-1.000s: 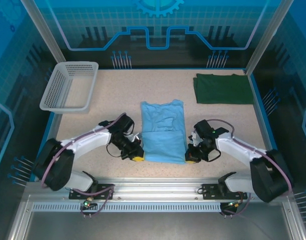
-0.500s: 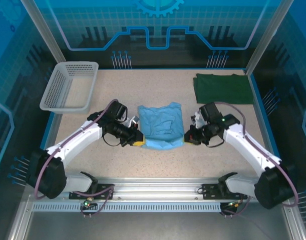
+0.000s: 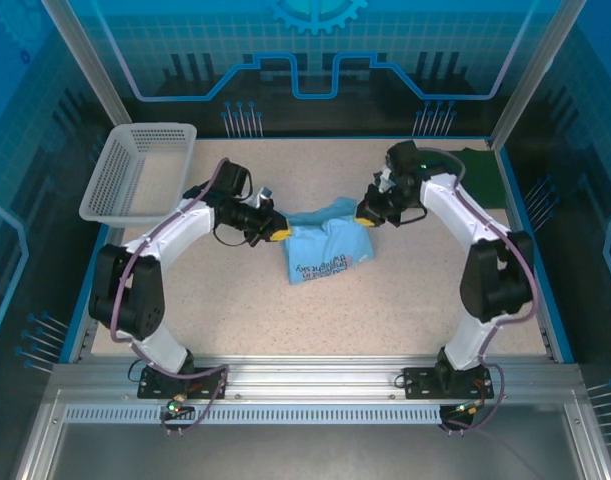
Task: Fold and stack the t-shirts
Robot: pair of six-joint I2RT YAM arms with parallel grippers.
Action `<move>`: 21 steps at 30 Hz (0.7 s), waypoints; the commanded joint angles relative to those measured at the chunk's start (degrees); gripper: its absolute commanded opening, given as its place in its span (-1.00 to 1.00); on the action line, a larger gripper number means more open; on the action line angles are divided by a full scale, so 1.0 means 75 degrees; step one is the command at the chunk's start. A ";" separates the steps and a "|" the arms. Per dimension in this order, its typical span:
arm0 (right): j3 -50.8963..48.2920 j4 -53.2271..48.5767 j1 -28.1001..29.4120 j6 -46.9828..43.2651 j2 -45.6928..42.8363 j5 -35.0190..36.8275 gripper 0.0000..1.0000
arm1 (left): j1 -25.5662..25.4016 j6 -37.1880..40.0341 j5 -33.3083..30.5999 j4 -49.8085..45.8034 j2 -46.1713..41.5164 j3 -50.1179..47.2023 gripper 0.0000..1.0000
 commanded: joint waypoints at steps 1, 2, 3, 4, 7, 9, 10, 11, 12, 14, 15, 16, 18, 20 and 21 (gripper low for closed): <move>0.1119 -0.0415 -0.0131 0.0178 0.1095 -0.0306 -0.90 | 0.0246 -0.0784 0.0081 0.0372 0.0533 0.0298 -1.00; 0.1480 -0.0459 -0.0164 0.0231 0.1501 -0.0396 -0.90 | 0.0348 -0.0876 0.0051 0.0489 0.0721 0.0318 -1.00; 0.1746 -0.0442 -0.0184 0.0292 0.1826 -0.0485 -0.89 | 0.0439 -0.0962 0.0007 0.0619 0.0854 0.0319 -1.00; 0.2072 -0.0438 -0.0211 0.0405 0.2213 -0.0502 -0.89 | 0.0527 -0.1033 -0.0048 0.0759 0.1018 0.0347 -1.00; 0.3156 -0.0364 -0.0256 0.0731 0.3362 -0.0791 -0.86 | 0.0809 -0.1184 -0.0203 0.1018 0.1577 0.0580 -1.00; 0.4020 -0.0395 -0.0252 0.0983 0.4212 -0.1002 -0.86 | 0.0957 -0.1294 -0.0268 0.1276 0.1881 0.0732 -1.00; 0.4513 -0.0380 -0.0249 0.1176 0.4633 -0.1221 -0.87 | 0.1005 -0.1359 -0.0312 0.1390 0.1994 0.0801 -1.00; 0.5029 -0.0388 -0.0239 0.1361 0.5024 -0.1431 -0.87 | 0.1051 -0.1433 -0.0292 0.1496 0.2092 0.0883 -1.00; 0.5496 -0.0476 -0.0208 0.1441 0.5308 -0.1528 -0.87 | 0.1072 -0.1451 -0.0248 0.1550 0.2158 0.0966 -1.00; 0.6504 -0.0691 -0.0159 0.1481 0.5749 -0.1557 -0.90 | 0.1085 -0.1334 -0.0221 0.1586 0.2170 0.1147 -1.00; 0.6764 -0.0634 -0.0146 0.1528 0.5842 -0.1556 -0.90 | 0.1089 -0.1249 -0.0286 0.1576 0.2108 0.1204 -1.00; 0.6868 -0.0444 -0.0149 0.1676 0.5908 -0.1567 -0.89 | 0.1106 -0.1154 -0.0443 0.1492 0.2057 0.1273 -1.00; 0.6861 -0.0151 -0.0217 0.2077 0.6027 -0.1519 -0.81 | 0.1169 -0.1111 -0.0681 0.1299 0.2146 0.1425 -1.00; 0.6892 -0.0180 -0.0333 0.2471 0.6280 -0.1358 -0.61 | 0.1256 -0.1141 -0.0678 0.1074 0.2524 0.1691 -1.00; 0.6891 -0.0165 -0.0363 0.2556 0.6394 -0.1305 -0.51 | 0.1283 -0.1109 -0.0731 0.0940 0.2686 0.1790 -0.93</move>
